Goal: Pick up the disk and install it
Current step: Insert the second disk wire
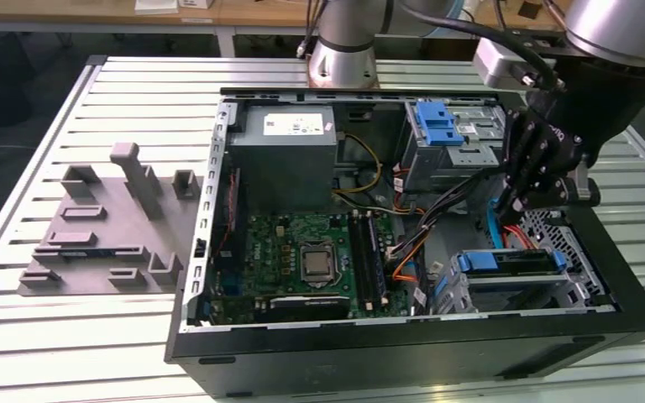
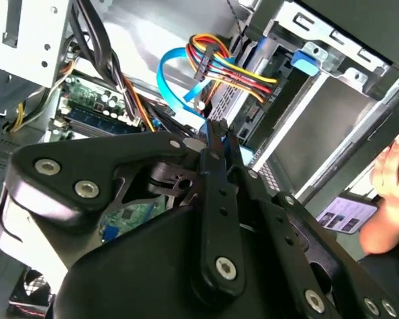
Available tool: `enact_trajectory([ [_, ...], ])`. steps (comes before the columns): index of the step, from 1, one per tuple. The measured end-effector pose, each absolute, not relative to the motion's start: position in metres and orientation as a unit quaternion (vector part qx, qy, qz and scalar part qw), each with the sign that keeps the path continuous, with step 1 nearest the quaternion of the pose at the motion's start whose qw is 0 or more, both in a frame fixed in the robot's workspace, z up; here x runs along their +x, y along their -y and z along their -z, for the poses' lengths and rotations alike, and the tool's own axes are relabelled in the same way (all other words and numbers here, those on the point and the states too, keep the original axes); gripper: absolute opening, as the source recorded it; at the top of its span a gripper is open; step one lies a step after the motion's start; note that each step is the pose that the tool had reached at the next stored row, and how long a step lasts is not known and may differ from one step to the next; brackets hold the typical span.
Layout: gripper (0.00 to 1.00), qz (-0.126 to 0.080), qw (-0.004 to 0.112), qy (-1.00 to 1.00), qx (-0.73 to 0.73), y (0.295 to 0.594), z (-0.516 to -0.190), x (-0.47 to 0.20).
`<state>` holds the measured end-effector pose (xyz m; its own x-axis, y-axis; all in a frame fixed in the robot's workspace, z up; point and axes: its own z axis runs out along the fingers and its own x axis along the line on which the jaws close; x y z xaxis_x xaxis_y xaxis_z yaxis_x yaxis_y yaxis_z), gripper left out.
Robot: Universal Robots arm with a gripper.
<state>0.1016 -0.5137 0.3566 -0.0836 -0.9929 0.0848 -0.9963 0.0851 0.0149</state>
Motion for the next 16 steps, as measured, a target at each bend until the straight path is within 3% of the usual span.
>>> enact_trajectory([
  [5, 0.16, -0.034, 0.025, 0.736, 0.676, 0.5155, -0.3562, 0.0984],
  [16, 0.16, -0.035, 0.024, 0.736, 0.676, 0.5207, -0.3533, 0.0982],
])
